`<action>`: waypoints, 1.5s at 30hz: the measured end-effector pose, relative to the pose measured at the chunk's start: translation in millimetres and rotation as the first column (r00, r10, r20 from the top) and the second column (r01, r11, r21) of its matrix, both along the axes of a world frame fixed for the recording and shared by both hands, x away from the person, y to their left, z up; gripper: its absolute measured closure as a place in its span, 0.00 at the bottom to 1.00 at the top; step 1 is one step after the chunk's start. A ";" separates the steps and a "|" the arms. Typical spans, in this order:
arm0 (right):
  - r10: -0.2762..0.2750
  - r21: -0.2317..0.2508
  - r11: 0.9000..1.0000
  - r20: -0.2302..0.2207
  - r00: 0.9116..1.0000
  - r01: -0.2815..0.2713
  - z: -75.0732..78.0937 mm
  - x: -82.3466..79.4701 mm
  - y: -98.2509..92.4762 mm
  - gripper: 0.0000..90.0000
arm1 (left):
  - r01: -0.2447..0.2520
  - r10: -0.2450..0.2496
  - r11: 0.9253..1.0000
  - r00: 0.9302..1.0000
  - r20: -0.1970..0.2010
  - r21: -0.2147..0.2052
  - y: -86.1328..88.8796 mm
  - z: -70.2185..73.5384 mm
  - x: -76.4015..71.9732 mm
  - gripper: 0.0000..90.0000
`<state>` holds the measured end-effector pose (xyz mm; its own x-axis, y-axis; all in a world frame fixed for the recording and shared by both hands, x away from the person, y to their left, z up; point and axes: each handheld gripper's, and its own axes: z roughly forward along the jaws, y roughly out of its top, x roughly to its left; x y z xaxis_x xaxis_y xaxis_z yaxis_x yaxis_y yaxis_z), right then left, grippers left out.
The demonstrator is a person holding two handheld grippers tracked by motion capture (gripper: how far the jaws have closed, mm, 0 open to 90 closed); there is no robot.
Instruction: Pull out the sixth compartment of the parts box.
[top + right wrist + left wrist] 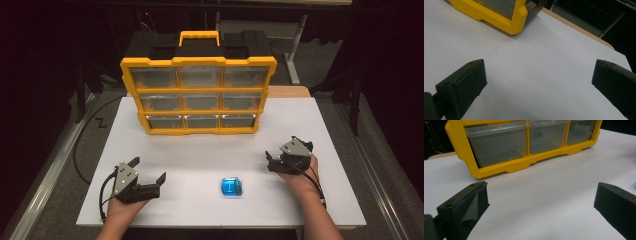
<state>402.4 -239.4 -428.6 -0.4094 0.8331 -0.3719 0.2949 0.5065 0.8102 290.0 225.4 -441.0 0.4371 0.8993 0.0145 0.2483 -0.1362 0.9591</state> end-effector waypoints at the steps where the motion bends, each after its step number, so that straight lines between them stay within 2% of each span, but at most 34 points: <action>1: 0.002 -0.010 1.000 -0.001 1.000 -0.002 -0.2 -0.2 0.1 0.01 | 0.003 -0.003 1.000 1.000 0.005 0.004 -0.5 0.7 -0.5 0.00; 5: 0.010 -0.038 0.999 0.002 1.000 -0.010 -0.3 -0.8 1.0 0.01 | 0.009 -0.009 1.000 1.000 0.003 0.011 -1.3 0.0 0.0 0.00; 8: 0.020 -0.085 0.996 0.012 1.000 -0.019 -1.6 -1.4 4.0 0.01 | 0.003 -0.003 1.000 1.000 -0.005 -0.012 0.7 -0.2 1.0 0.00; 11: 0.028 -0.104 0.994 0.017 0.999 -0.026 -2.3 -1.8 5.4 0.01 | 0.001 -0.001 1.000 1.000 0.000 -0.008 1.7 0.6 0.6 0.00; 12: 0.034 -0.124 0.992 0.017 0.999 -0.032 -2.9 -2.1 7.0 0.01 | -0.002 0.002 1.000 1.000 0.003 -0.008 2.5 1.1 0.4 0.00; 15: 0.040 -0.136 0.990 0.020 0.999 -0.037 -3.3 -2.7 9.1 0.01 | -0.005 0.005 1.000 1.000 0.003 -0.007 3.0 0.8 0.6 0.00; 18: 0.050 -0.184 0.982 0.037 0.998 -0.042 -2.9 -4.7 13.9 0.01 | -0.001 0.001 1.000 1.000 0.000 0.001 2.2 0.2 0.9 0.00; 19: 0.050 -0.184 0.982 0.037 0.998 -0.042 -2.9 -4.7 13.9 0.01 | -0.001 0.001 1.000 1.000 0.000 0.001 2.2 0.2 0.9 0.00; 20: 0.067 -0.218 0.974 0.049 0.997 -0.055 -2.3 -5.7 16.3 0.01 | 0.001 -0.001 1.000 1.000 0.002 0.008 1.7 0.1 0.6 0.00; 23: 0.075 -0.235 0.970 0.047 0.996 -0.062 -1.9 -6.5 18.3 0.01 | 0.001 -0.001 1.000 1.000 0.004 0.015 1.2 -0.2 0.6 0.00; 30: 0.099 -0.307 0.949 0.074 0.992 -0.071 0.1 -11.5 27.0 0.01 | 0.003 -0.003 1.000 1.000 0.007 0.028 0.3 -1.0 0.5 0.00; 31: 0.106 -0.332 0.940 0.074 0.992 -0.076 0.6 -11.7 27.2 0.01 | 0.004 -0.004 1.000 1.000 0.008 0.026 0.3 -0.9 0.3 0.00; 32: 0.106 -0.332 0.940 0.074 0.992 -0.076 0.6 -11.7 27.2 0.01 | 0.004 -0.004 1.000 1.000 0.008 0.026 0.3 -0.9 0.3 0.00; 37: 0.120 -0.379 0.922 0.085 0.989 -0.079 0.1 -13.7 32.5 0.01 | 0.007 -0.008 0.999 1.000 0.009 0.034 0.2 -1.0 0.0 0.00; 38: 0.131 -0.402 0.912 0.087 0.988 -0.086 1.2 -13.5 32.1 0.01 | 0.008 -0.008 0.999 1.000 0.009 0.034 0.2 -1.0 0.0 0.00; 40: 0.130 -0.403 0.912 0.093 0.987 -0.082 0.5 -14.2 33.8 0.01 | 0.009 -0.009 0.999 1.000 0.009 0.036 0.0 -1.1 0.0 0.00; 42: 0.132 -0.425 0.902 0.096 0.987 -0.079 0.5 -14.8 34.9 0.01 | 0.012 -0.012 0.999 1.000 0.008 0.038 -0.2 -1.2 0.0 0.00; 44: 0.133 -0.429 0.900 0.095 0.987 -0.080 0.2 -15.2 35.8 0.01 | 0.014 -0.014 0.999 1.000 0.009 0.038 -0.3 -1.3 -0.1 0.00; 45: 0.140 -0.463 0.883 0.093 0.986 -0.081 0.8 -15.7 36.3 0.01 | 0.016 -0.017 0.999 1.000 0.008 0.041 -0.5 -1.2 -0.3 0.00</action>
<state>386.7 -203.1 -427.7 -0.4168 0.5112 -0.7516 0.1308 0.8520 0.5069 289.7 224.9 -442.3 0.4516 0.8905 0.0548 0.2377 -0.1793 0.9546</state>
